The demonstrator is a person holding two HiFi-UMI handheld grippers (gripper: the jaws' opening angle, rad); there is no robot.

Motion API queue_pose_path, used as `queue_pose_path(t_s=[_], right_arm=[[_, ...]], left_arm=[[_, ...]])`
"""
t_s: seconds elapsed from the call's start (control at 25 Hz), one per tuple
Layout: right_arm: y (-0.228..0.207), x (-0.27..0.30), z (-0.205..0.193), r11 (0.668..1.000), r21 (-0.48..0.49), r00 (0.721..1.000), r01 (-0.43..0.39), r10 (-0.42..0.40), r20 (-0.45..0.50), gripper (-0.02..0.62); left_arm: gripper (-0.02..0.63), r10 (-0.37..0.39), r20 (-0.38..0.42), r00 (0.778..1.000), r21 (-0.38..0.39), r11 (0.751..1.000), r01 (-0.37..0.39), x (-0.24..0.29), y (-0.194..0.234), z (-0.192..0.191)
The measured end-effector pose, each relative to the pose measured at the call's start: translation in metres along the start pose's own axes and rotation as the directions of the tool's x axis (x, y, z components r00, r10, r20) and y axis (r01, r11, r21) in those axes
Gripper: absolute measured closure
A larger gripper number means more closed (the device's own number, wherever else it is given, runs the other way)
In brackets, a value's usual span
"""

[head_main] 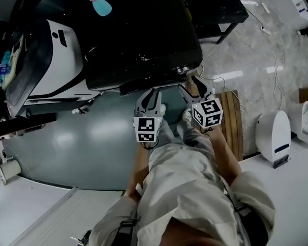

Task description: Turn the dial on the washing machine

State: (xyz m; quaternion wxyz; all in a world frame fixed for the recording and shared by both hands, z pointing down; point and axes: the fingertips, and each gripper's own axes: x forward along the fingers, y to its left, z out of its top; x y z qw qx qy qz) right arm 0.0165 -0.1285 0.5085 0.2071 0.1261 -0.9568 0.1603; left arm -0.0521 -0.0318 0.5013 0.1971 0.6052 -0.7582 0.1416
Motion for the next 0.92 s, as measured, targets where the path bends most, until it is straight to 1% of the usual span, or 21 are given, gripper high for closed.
queue_pose_path(t_s=[0.28, 0.64, 0.92], right_arm=[[0.008, -0.024, 0.016, 0.997, -0.080, 1.000, -0.007, 0.009, 0.021, 0.331], [0.011, -0.020, 0.016, 0.997, -0.071, 0.999, -0.029, 0.030, 0.017, 0.339], [0.011, -0.001, 0.028, 0.996, -0.081, 0.999, -0.036, 0.037, 0.016, 0.341]], left_arm=[[0.527, 0.029, 0.010, 1.000, 0.023, 0.999, -0.029, -0.016, -0.009, 0.011], [0.527, 0.065, 0.006, 0.998, 0.039, 0.997, -0.065, -0.022, -0.006, 0.019], [0.527, 0.080, 0.005, 0.997, 0.040, 0.996, -0.080, -0.013, 0.011, 0.027]])
